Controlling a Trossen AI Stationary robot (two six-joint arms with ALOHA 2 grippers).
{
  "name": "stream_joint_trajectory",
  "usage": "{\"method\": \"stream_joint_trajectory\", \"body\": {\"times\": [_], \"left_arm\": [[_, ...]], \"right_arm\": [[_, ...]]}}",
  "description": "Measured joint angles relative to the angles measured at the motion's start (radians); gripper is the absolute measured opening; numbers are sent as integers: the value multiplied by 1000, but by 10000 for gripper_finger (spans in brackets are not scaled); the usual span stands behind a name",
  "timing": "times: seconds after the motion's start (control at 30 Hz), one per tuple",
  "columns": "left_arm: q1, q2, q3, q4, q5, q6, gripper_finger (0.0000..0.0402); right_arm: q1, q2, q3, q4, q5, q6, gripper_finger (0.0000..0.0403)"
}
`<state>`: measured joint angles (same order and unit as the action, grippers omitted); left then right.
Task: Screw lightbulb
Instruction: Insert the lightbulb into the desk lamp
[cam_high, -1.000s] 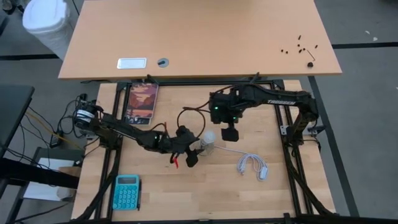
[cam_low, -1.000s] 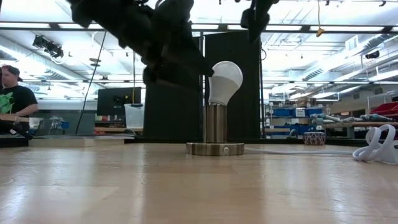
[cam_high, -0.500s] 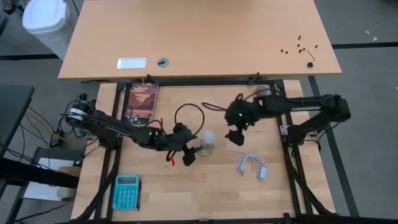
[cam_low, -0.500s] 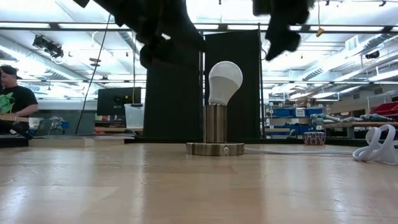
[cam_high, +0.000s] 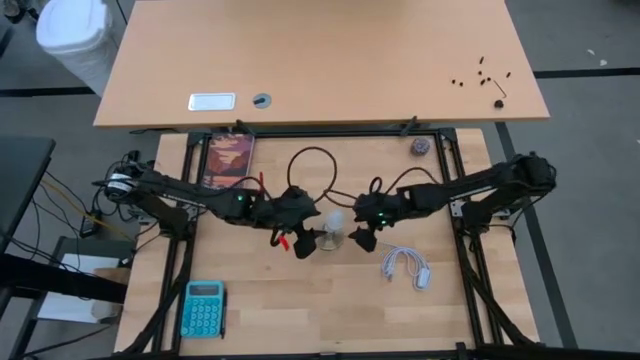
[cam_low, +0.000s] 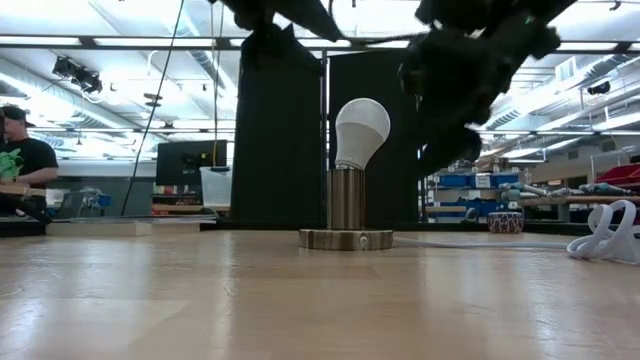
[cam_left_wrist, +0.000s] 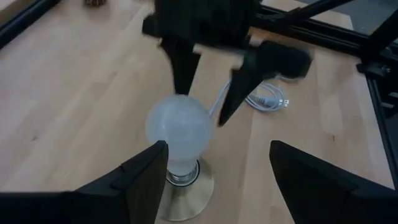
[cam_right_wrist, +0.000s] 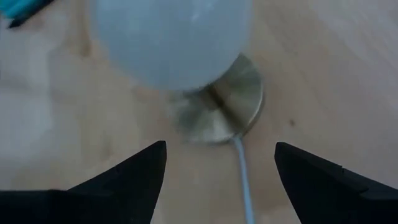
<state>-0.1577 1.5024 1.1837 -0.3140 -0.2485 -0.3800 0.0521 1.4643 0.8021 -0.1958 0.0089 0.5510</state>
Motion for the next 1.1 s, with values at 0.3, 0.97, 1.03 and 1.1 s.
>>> {"method": "stream_joint_trajectory", "body": {"times": [0.3, 0.97, 1.03, 1.1], "left_arm": [[40, 0, 15, -21, 81, 2, 284], [38, -28, 65, -184, 81, 33, 284], [38, -29, 65, -185, 81, 33, 284], [38, -29, 65, -190, 81, 35, 284]], "right_arm": [[19, 136, 0, 107, 89, 20, 308], [150, 111, -151, 371, 229, 43, 304], [152, 108, -179, 419, 229, 45, 293], [150, 108, -194, 457, 229, 29, 273]]}}
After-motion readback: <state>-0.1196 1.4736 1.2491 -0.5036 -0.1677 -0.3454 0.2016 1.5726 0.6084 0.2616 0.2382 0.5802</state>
